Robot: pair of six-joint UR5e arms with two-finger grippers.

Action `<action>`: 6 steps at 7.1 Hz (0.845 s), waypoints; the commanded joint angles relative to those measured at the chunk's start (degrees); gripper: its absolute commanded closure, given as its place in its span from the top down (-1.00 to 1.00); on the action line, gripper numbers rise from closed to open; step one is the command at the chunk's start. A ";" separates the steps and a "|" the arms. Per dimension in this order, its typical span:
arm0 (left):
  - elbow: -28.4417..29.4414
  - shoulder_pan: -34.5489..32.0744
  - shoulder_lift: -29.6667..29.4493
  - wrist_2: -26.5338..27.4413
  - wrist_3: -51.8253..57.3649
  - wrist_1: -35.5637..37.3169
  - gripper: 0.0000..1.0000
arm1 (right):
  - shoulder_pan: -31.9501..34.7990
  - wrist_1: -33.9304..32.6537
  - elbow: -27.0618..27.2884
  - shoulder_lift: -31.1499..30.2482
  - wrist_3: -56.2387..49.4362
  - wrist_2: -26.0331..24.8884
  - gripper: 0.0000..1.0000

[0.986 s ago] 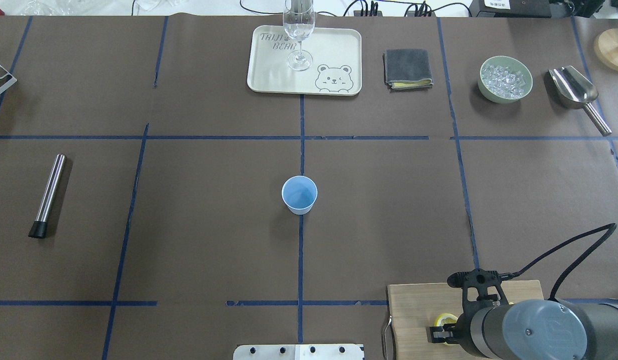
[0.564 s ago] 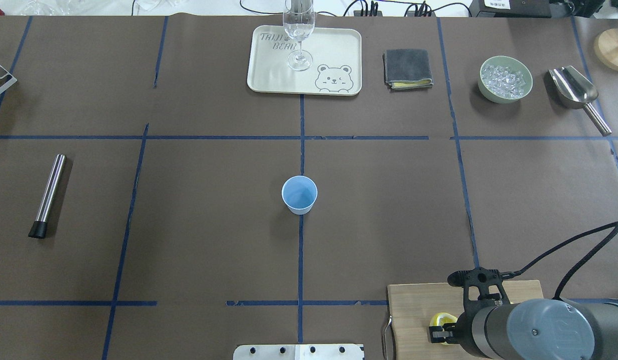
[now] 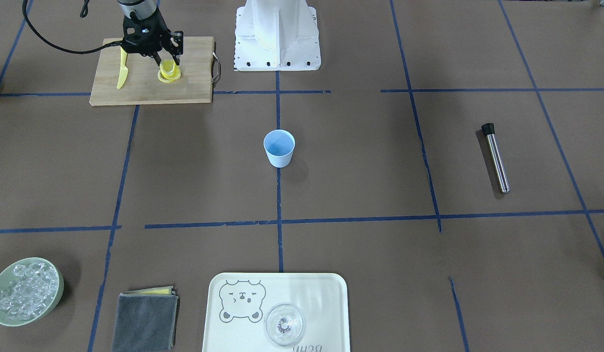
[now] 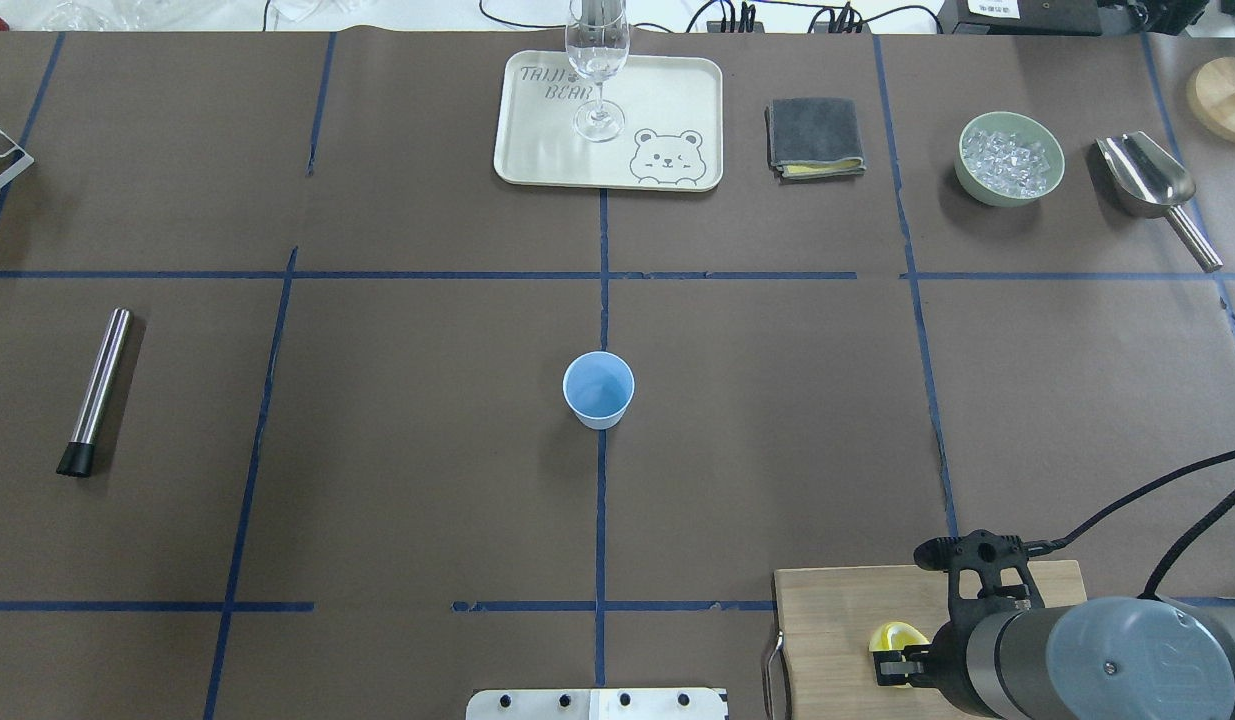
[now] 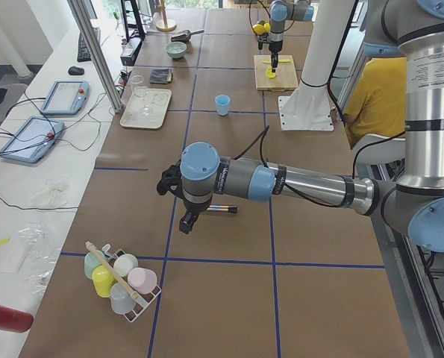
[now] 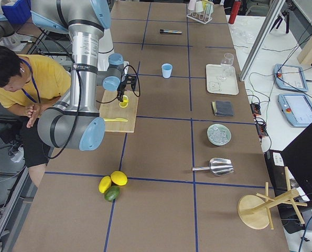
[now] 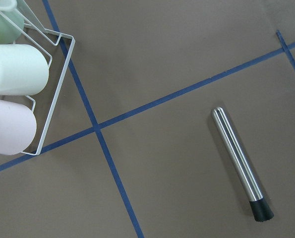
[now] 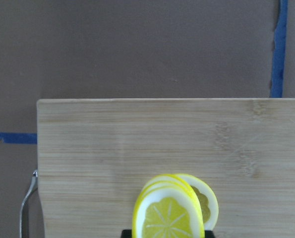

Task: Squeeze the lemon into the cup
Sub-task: 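Carry the lemon slice with the right gripper over the blue cup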

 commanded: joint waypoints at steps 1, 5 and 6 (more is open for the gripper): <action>-0.07 0.00 0.00 -0.03 0.03 -0.06 1.00 | 0.06 0.00 1.57 -0.64 0.00 -0.02 0.06; -0.24 0.00 0.00 -0.03 0.03 0.03 1.00 | 0.94 0.00 4.92 -1.43 0.00 -0.02 0.06; -0.24 0.00 0.00 -0.03 0.03 -0.06 1.00 | 2.16 0.09 5.62 -0.91 0.00 -0.02 0.07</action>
